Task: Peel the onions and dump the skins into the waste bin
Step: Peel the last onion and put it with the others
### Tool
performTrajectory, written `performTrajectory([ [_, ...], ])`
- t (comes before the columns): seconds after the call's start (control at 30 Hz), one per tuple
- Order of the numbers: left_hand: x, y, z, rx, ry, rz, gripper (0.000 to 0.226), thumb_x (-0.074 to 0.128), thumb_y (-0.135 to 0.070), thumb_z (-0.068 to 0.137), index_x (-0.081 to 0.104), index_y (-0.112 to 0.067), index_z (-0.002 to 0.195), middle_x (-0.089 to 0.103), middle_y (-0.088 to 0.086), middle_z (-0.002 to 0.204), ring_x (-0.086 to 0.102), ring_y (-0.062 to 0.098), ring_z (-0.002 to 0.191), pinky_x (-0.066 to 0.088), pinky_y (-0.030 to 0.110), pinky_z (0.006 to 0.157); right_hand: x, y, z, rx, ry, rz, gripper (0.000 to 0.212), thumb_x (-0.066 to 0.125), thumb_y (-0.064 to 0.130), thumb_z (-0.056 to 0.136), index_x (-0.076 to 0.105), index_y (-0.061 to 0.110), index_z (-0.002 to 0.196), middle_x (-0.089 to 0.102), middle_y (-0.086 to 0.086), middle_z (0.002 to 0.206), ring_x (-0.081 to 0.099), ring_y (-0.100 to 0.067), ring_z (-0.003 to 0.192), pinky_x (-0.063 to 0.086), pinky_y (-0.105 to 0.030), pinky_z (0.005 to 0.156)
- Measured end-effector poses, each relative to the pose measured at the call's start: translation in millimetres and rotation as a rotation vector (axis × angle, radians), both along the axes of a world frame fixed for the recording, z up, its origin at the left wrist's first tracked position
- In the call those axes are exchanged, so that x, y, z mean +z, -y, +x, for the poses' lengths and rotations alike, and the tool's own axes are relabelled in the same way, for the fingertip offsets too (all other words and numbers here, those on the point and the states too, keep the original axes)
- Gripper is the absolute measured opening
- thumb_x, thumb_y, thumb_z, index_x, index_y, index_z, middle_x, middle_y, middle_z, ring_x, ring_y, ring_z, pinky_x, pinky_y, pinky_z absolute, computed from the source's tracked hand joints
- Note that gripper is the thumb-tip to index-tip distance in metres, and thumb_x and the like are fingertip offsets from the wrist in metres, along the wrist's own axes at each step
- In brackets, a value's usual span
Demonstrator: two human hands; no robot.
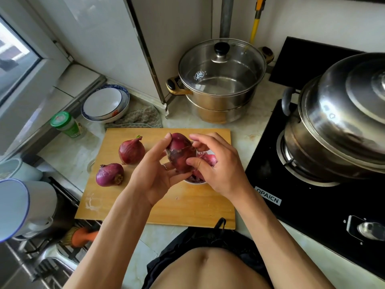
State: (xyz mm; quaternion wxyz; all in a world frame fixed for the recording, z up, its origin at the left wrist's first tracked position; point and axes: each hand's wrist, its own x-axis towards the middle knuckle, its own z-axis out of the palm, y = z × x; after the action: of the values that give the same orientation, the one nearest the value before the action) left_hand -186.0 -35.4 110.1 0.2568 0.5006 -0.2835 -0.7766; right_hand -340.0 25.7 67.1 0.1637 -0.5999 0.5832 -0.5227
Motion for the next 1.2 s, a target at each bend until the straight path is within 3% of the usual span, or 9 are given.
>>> performTrajectory([
  [0.13,0.7,-3.4,-1.2,-0.011,0.024,0.010,0.048,0.071,-0.049,0.080,0.071,-0.012,0.111,0.073,0.025,0.101,0.076,0.037,0.083,0.064,0.041,0.074,-1.1,3.7,-3.3,-0.015,-0.049,-0.014,0.036,0.068,-0.006,0.085,0.066,0.002,0.120,0.063,-0.004,0.099,0.061,-0.009,0.094,0.050,-0.015,0.086],
  [0.33,2.2,-5.6,-6.1,0.016,-0.002,0.026,0.037,0.069,-0.045,0.091,0.073,-0.012,0.108,0.076,0.020,0.089,0.076,0.031,0.076,0.064,0.036,0.061,4.3,-1.2,-3.4,0.000,-0.027,-0.014,0.038,0.066,-0.001,0.088,0.064,0.005,0.126,0.065,-0.003,0.108,0.061,-0.004,0.103,0.046,-0.013,0.092],
  [0.47,1.5,-7.2,-8.4,0.027,0.004,0.006,0.033,0.069,-0.044,0.091,0.077,-0.014,0.101,0.076,0.019,0.090,0.076,0.032,0.081,0.066,0.039,0.068,4.6,-2.2,-0.3,-0.029,0.024,-0.042,0.033,0.071,0.008,0.087,0.067,0.005,0.120,0.065,0.001,0.106,0.062,-0.005,0.101,0.052,-0.022,0.089],
  [0.7,3.6,-6.4,-11.1,0.032,0.018,-0.008,0.042,0.074,-0.046,0.078,0.074,-0.013,0.104,0.075,0.025,0.098,0.076,0.034,0.088,0.063,0.045,0.082,1.2,-1.0,4.3,-0.056,0.042,-0.060,0.026,0.072,0.006,0.089,0.069,0.004,0.115,0.065,0.000,0.102,0.064,-0.008,0.095,0.051,-0.020,0.086],
  [0.97,8.3,-7.4,-14.4,0.030,0.011,0.025,0.040,0.072,-0.046,0.084,0.073,-0.011,0.105,0.075,0.023,0.092,0.077,0.032,0.082,0.064,0.036,0.061,1.0,-1.2,1.1,-0.055,0.050,-0.102,0.030,0.072,0.005,0.089,0.067,0.003,0.119,0.066,-0.001,0.106,0.064,-0.008,0.099,0.052,-0.023,0.089],
  [1.2,7.7,-7.4,-14.1,0.031,0.011,0.068,0.048,0.074,-0.047,0.081,0.072,-0.009,0.109,0.075,0.023,0.094,0.077,0.032,0.084,0.064,0.036,0.062,-1.9,0.1,-1.7,-0.055,0.002,-0.119,0.024,0.074,0.005,0.087,0.071,0.002,0.110,0.068,-0.004,0.100,0.065,-0.012,0.093,0.051,-0.019,0.085],
])
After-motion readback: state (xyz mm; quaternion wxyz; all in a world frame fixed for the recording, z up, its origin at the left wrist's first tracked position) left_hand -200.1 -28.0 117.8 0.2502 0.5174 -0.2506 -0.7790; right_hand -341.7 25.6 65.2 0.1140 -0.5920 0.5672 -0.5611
